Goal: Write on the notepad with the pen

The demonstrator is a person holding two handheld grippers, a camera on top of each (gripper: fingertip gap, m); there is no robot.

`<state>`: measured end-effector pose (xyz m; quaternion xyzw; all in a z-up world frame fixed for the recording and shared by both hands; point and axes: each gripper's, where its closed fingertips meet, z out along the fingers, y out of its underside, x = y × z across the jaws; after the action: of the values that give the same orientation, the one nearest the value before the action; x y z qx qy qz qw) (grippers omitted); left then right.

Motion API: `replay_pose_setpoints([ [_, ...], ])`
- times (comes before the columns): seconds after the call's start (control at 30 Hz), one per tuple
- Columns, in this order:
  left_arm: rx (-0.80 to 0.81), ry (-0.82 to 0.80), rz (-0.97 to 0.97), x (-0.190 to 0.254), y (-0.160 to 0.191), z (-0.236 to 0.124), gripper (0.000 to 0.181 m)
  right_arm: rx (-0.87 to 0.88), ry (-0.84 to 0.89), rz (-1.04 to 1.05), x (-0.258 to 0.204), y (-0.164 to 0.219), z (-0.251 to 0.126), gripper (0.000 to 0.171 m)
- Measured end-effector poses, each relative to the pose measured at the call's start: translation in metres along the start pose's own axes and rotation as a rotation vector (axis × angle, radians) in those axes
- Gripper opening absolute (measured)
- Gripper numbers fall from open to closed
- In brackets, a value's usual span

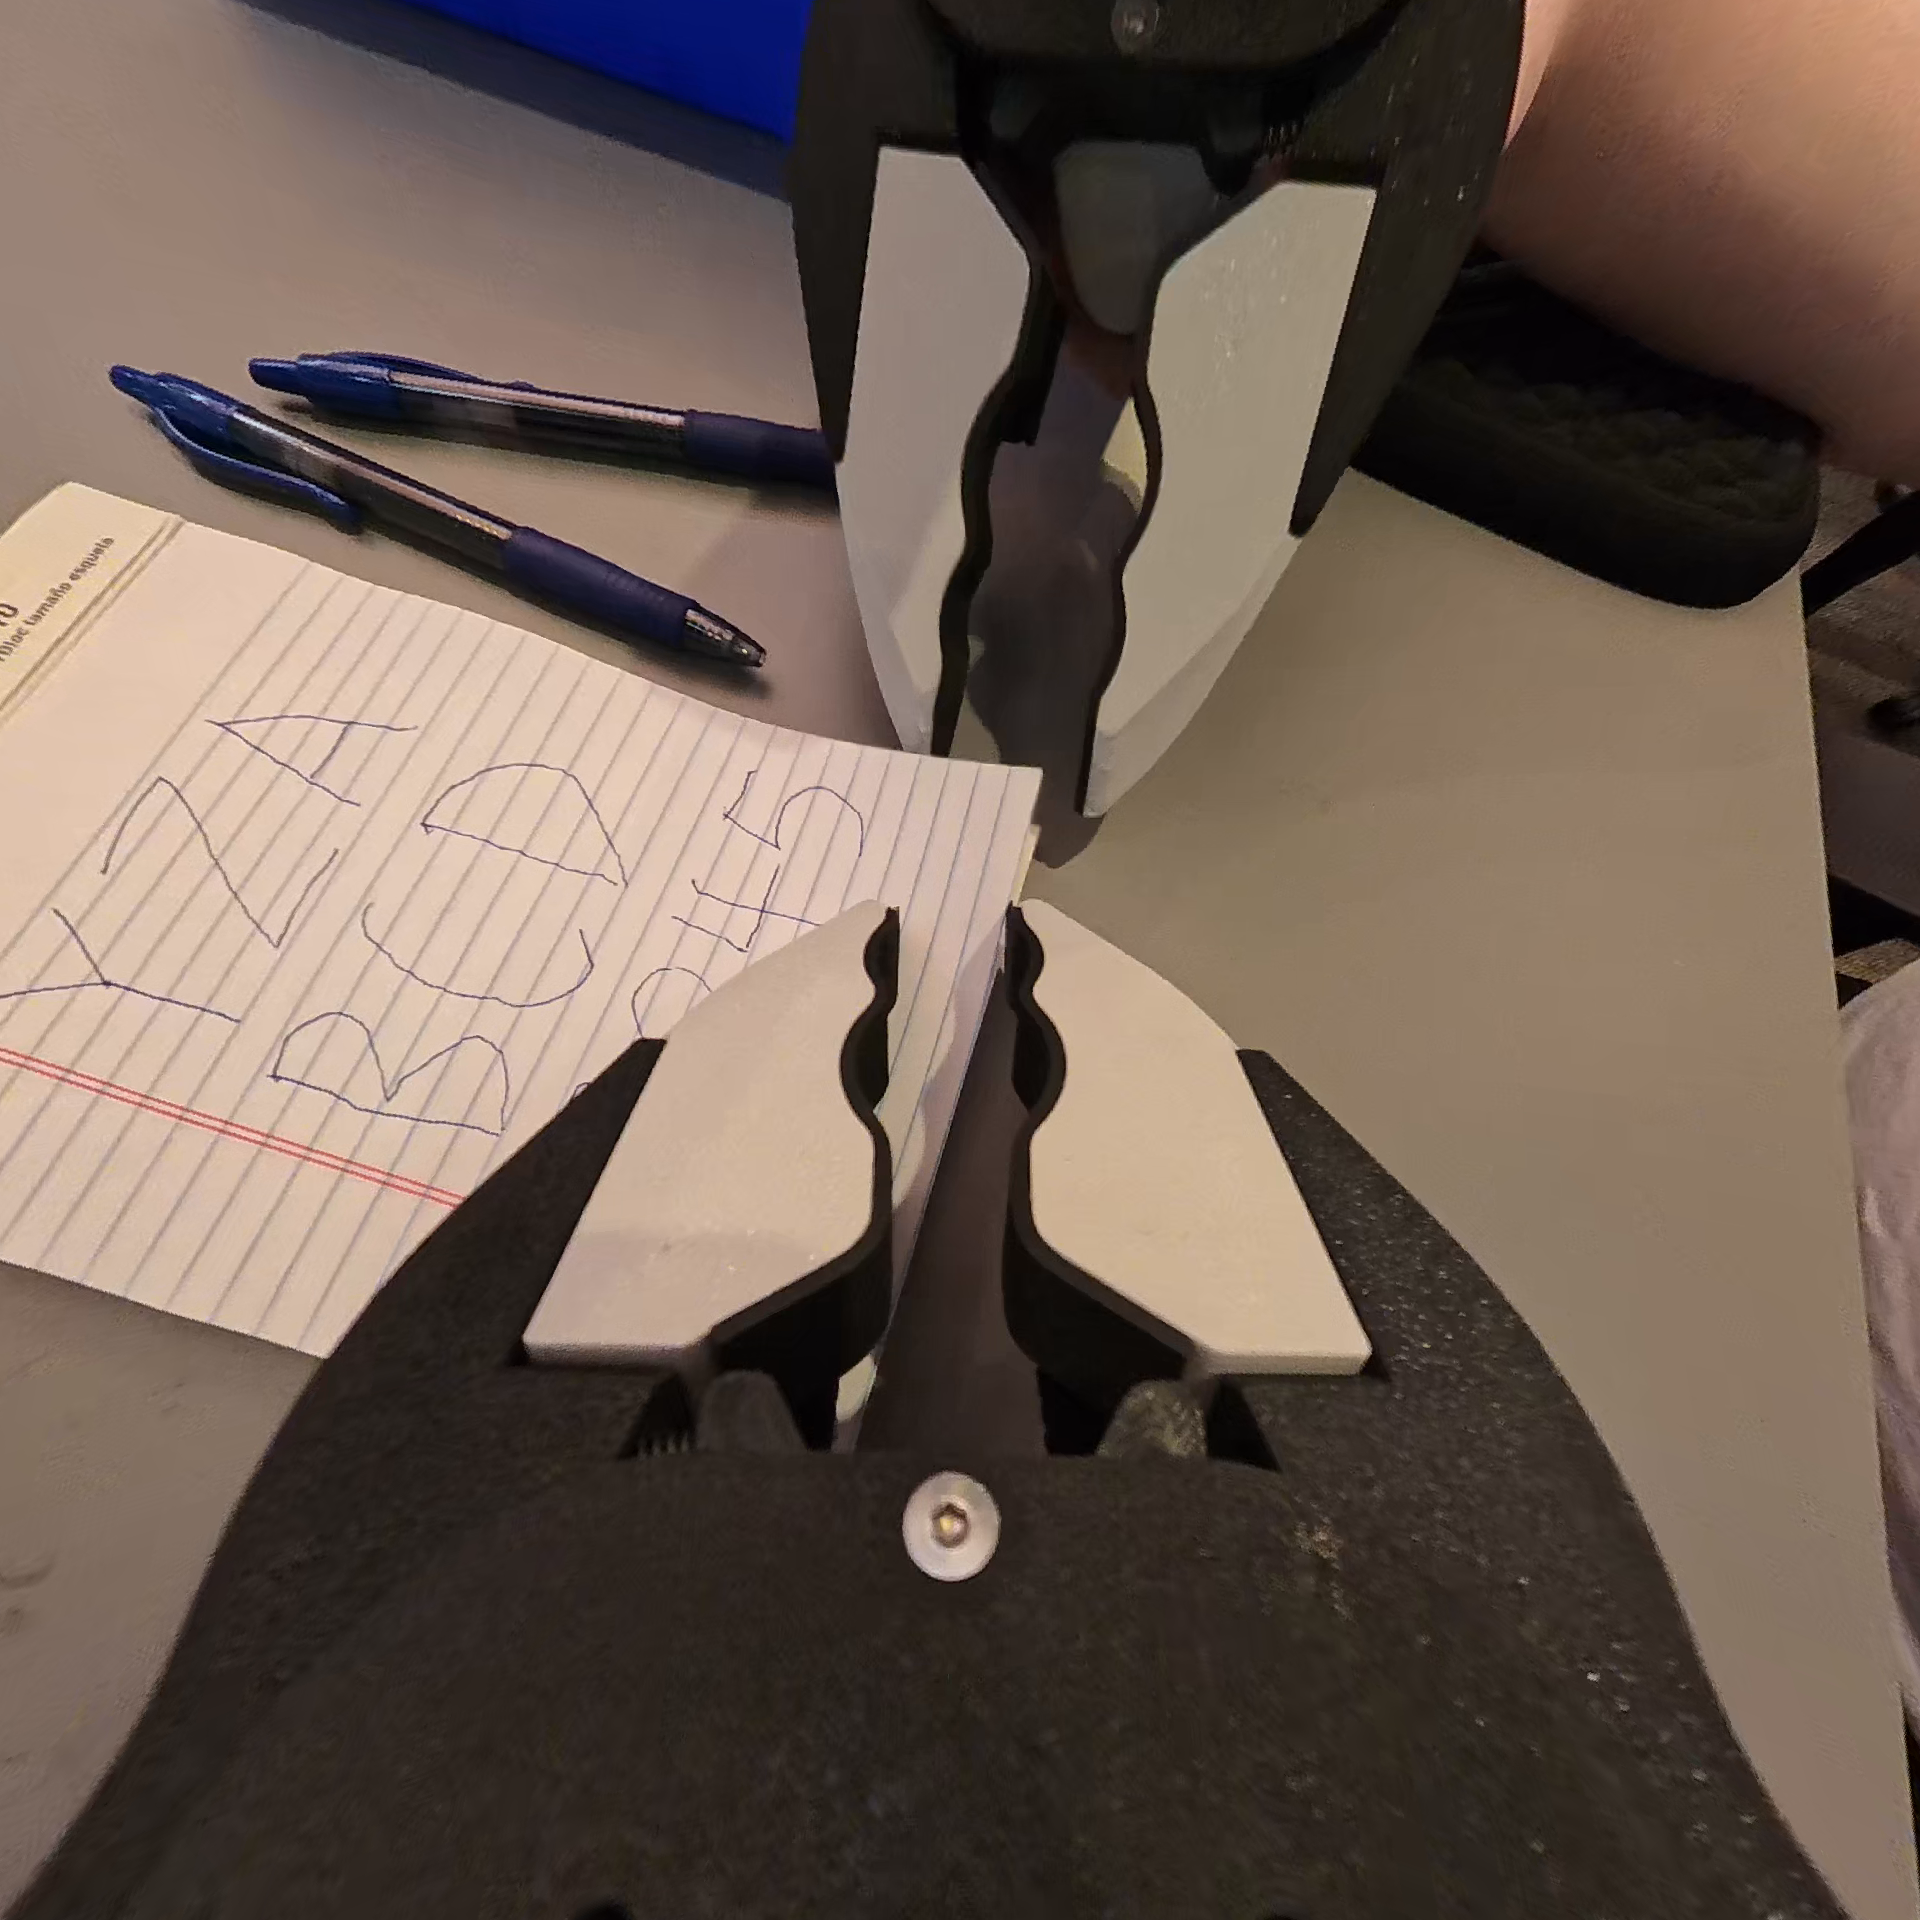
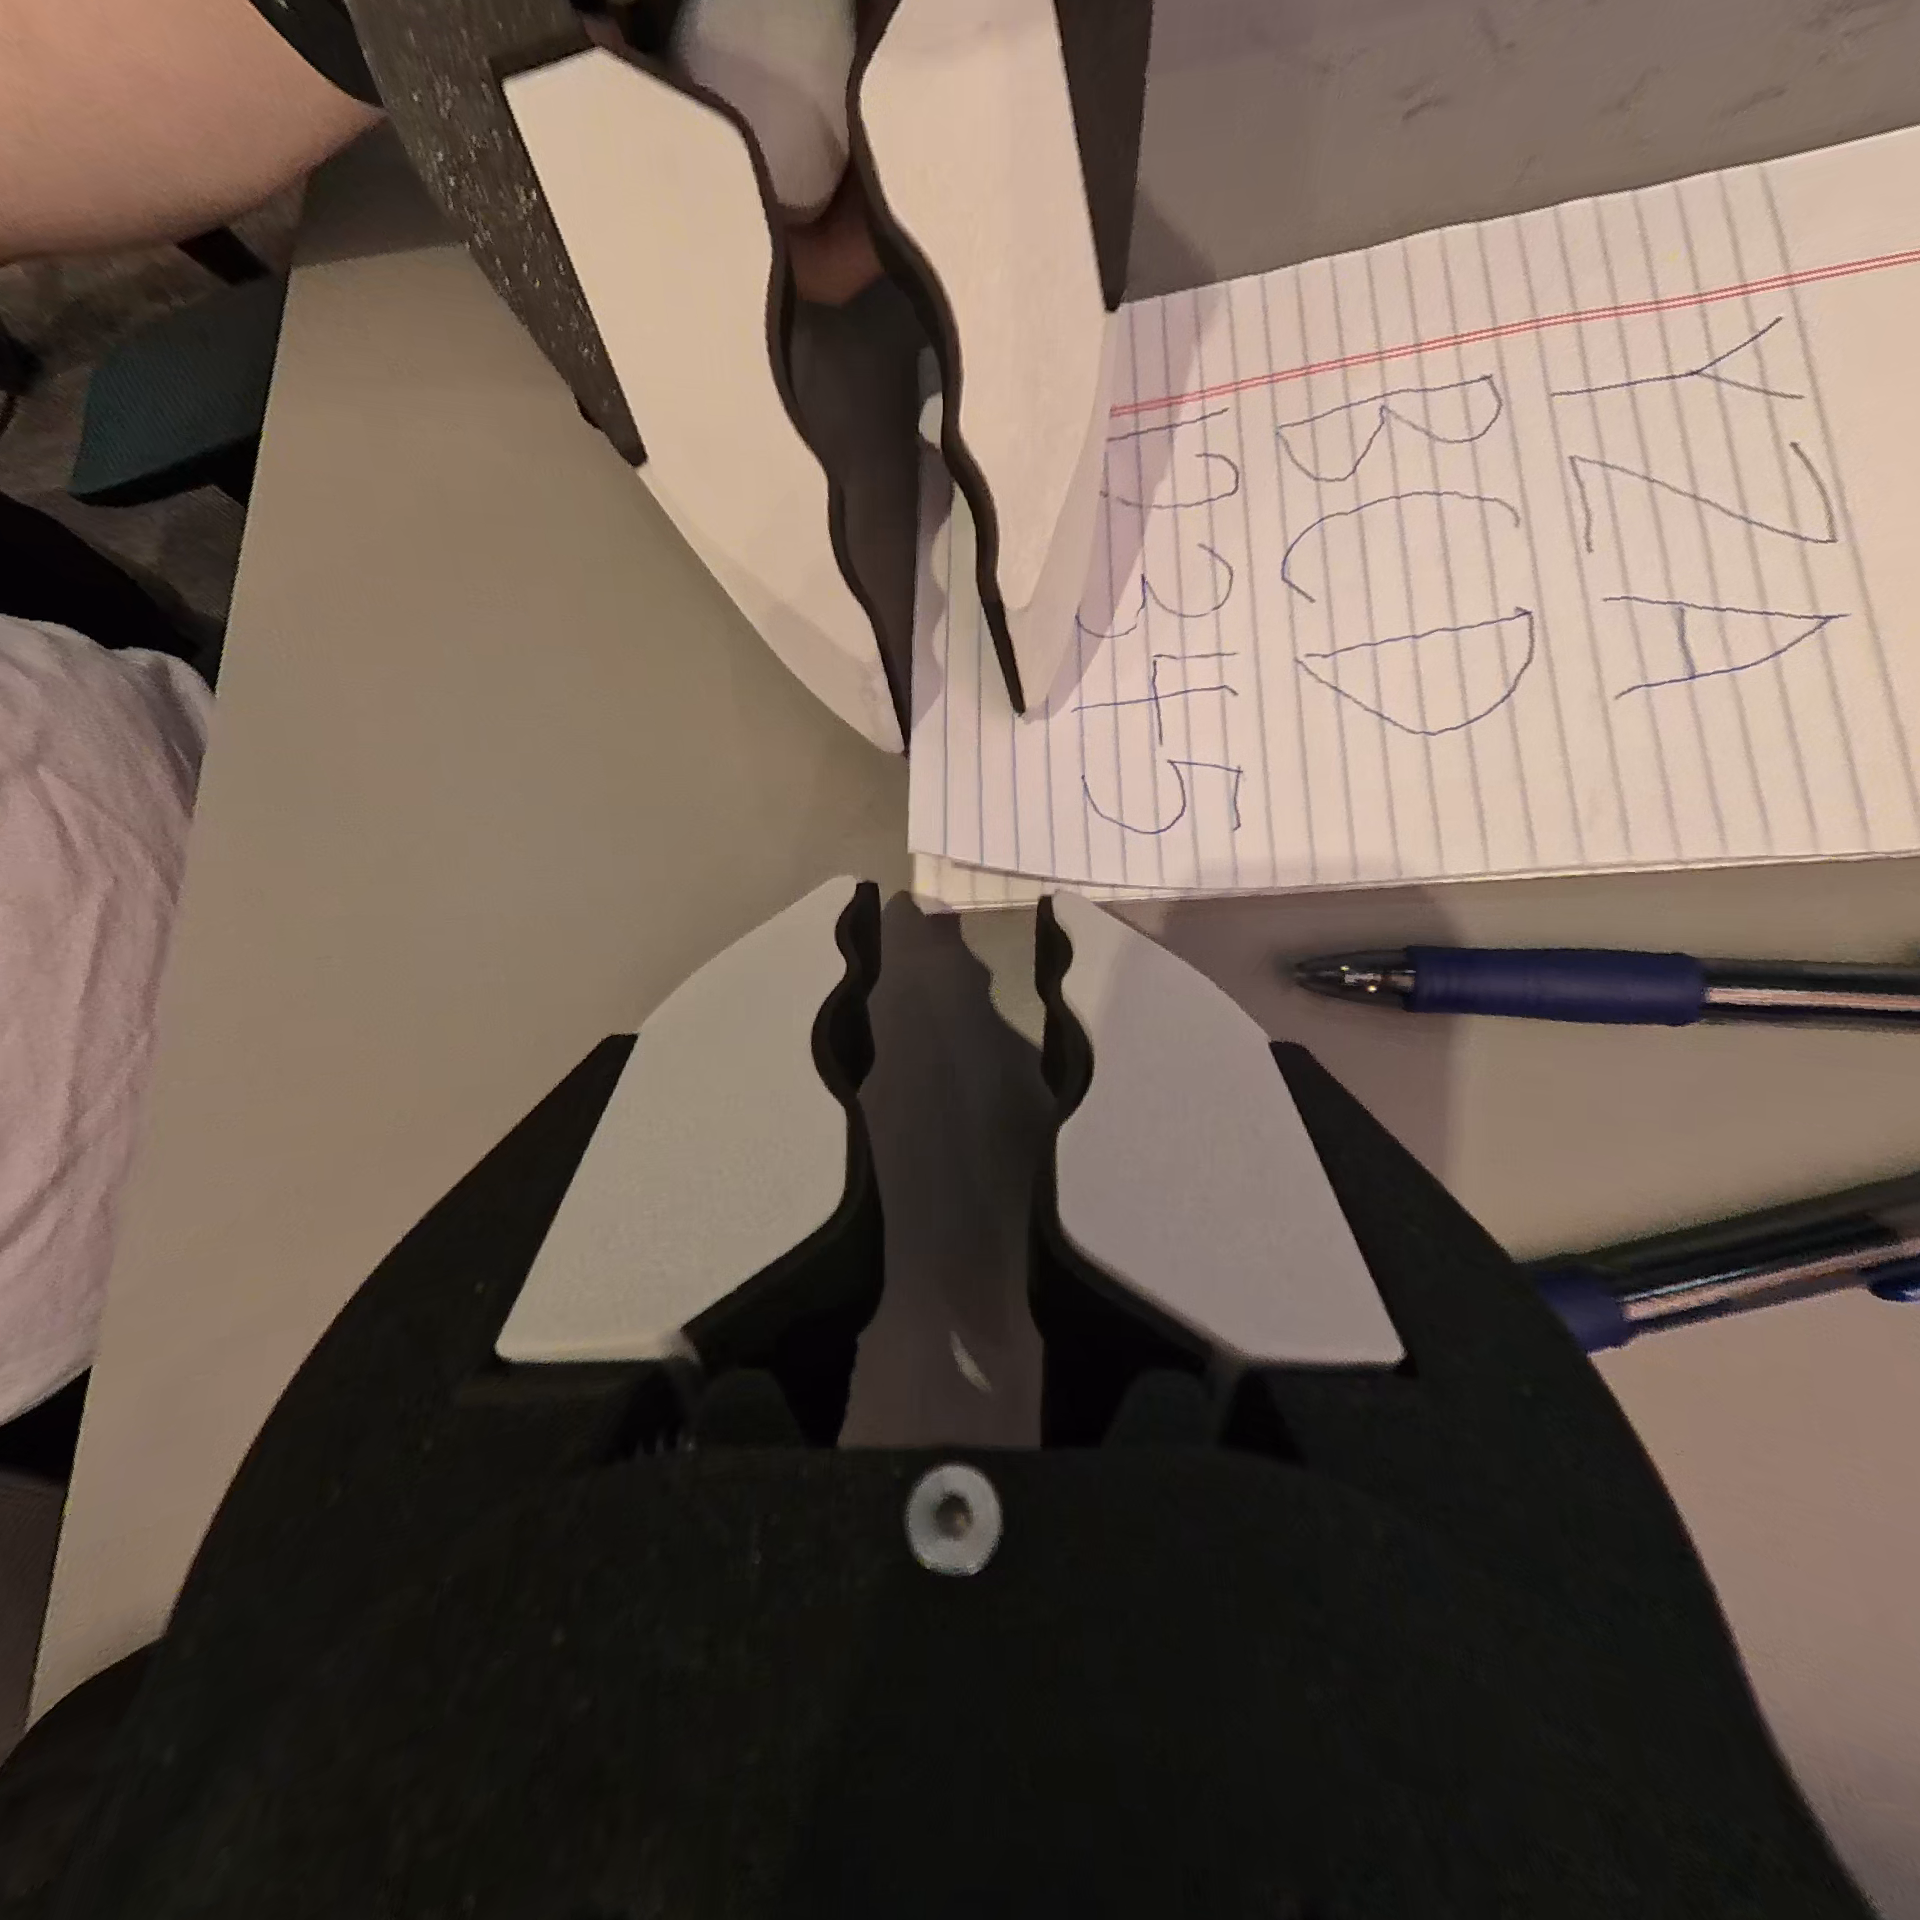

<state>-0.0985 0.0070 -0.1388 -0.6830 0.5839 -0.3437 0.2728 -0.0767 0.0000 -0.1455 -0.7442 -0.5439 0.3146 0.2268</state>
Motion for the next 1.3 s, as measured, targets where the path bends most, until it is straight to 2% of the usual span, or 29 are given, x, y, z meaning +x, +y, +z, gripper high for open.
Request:
replay_pose_setpoints([
  [0.33, -0.009, -0.005, 0.005, 0.0, 0.001, 0.001, 0.019, -0.039, 0.003, -0.013, -0.001, 0.006, 0.0, 0.028],
  [0.6, 0.002, -0.006, -0.003, 0.0, 0.0, 0.0, 0.02, 0.063, -0.085, 0.045, -0.01, -0.008, -0.007, 0.025],
  [0.87, 0.004, -0.007, -0.006, 0.0, 0.0, 0.0, 0.021, 0.002, -0.08, 0.048, -0.009, 0.002, 0.001, 0.024],
  [1.3, -0.069, -0.07, 0.077, 0.0, 0.006, 0.005, 0.023, 0.055, -0.095, 0.052, -0.009, -0.006, -0.002, 0.024],
])
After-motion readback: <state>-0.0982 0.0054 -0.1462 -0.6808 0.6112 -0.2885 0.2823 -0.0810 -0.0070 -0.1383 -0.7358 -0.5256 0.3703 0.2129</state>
